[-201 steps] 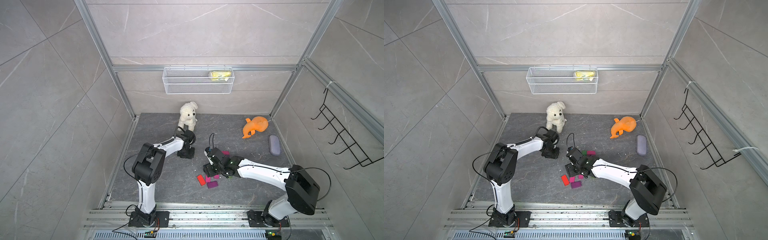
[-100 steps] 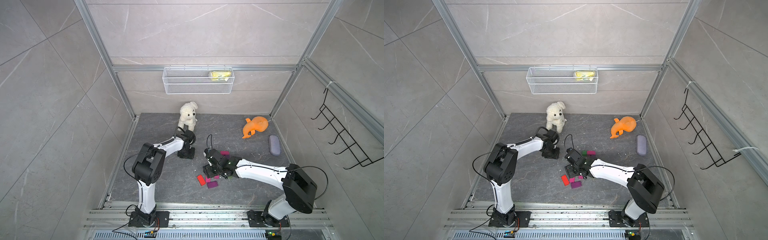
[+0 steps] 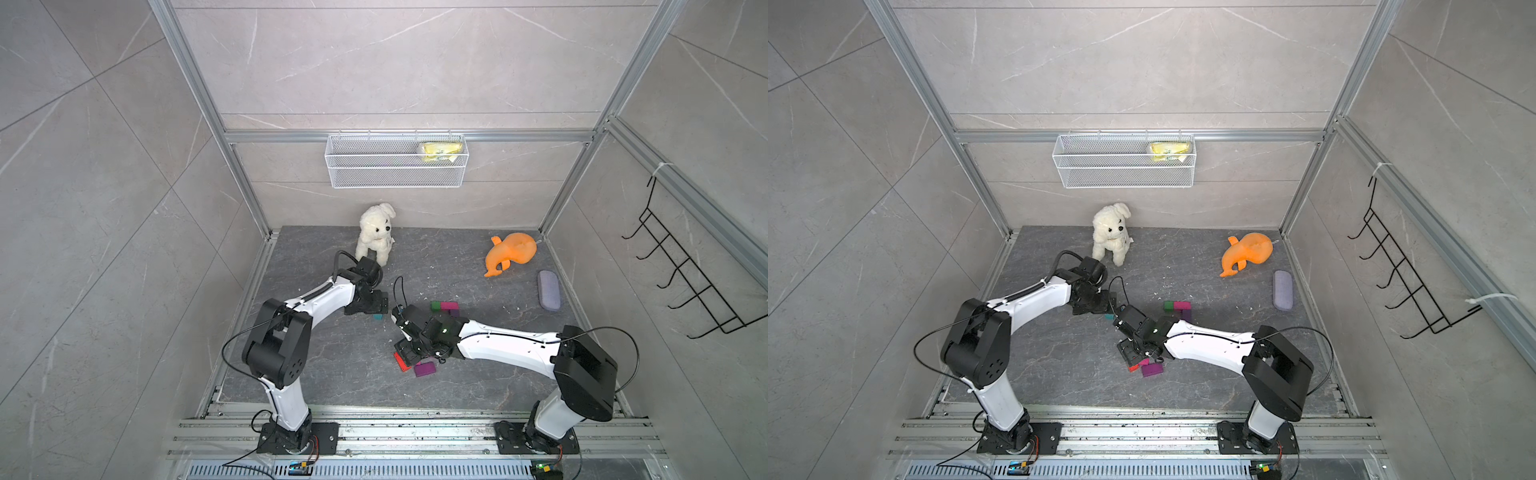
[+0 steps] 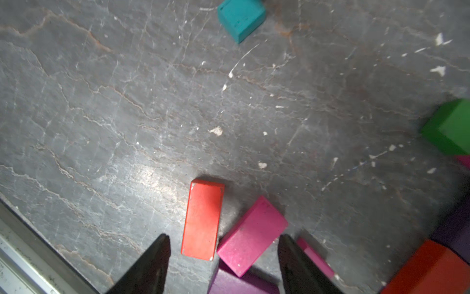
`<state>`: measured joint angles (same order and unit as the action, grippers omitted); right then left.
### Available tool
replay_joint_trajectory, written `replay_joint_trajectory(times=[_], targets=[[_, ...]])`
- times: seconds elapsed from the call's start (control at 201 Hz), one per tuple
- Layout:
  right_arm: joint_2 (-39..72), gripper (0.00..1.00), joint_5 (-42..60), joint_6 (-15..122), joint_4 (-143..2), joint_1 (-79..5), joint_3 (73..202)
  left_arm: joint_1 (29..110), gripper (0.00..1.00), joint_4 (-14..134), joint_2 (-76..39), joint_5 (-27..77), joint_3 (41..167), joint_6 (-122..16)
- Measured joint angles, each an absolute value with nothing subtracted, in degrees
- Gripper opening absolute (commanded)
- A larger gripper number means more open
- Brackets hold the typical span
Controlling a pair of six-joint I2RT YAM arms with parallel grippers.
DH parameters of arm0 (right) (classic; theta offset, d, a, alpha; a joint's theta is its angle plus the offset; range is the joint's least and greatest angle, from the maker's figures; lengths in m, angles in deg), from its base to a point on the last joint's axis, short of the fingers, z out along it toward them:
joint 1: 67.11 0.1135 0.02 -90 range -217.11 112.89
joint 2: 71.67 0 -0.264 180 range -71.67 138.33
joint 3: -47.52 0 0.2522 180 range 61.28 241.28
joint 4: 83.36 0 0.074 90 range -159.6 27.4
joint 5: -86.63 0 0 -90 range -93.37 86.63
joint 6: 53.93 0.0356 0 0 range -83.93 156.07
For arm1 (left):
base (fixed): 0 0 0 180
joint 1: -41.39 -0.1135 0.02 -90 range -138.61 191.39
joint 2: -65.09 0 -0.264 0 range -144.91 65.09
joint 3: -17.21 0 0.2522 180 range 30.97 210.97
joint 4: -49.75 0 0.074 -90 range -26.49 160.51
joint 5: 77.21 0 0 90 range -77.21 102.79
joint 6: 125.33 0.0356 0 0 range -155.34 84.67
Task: Assemble the number 7 with building blocks
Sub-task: Pick up the building block from the center of the board.
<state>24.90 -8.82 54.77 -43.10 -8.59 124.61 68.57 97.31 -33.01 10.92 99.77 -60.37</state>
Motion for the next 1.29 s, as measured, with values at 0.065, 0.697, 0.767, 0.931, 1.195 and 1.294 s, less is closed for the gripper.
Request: replay_joint_trajectory(times=[0.065, 0.697, 0.767, 0.931, 1.195, 1.294], targets=[[26.52, 0.69, -9.17, 54.61, -42.36, -7.80, 125.57, 67.17, 1.00, 97.02, -29.10, 10.02, 97.71, -60.92], [39.33, 0.53, -9.57, 53.96, -33.55, -6.65, 136.63, 59.81, 1.00, 96.35, -16.71, 8.36, 85.34, -62.01], [40.40, 0.52, -9.81, 53.98, -32.52, -6.62, 137.37, 59.68, 1.00, 96.00, -16.29, 8.34, 84.93, -62.14], [40.88, 0.46, -10.03, 53.96, -30.66, -6.62, 137.70, 59.44, 1.00, 95.54, -15.05, 8.36, 83.42, -62.40], [41.60, 0.22, -8.82, 53.39, -29.44, -6.62, 139.47, 59.35, 1.00, 94.99, -14.74, 8.36, 82.83, -62.40], [41.60, 0.21, -7.86, 52.89, -29.04, -6.62, 140.72, 59.35, 1.00, 94.93, -14.72, 8.36, 82.81, -62.40]])
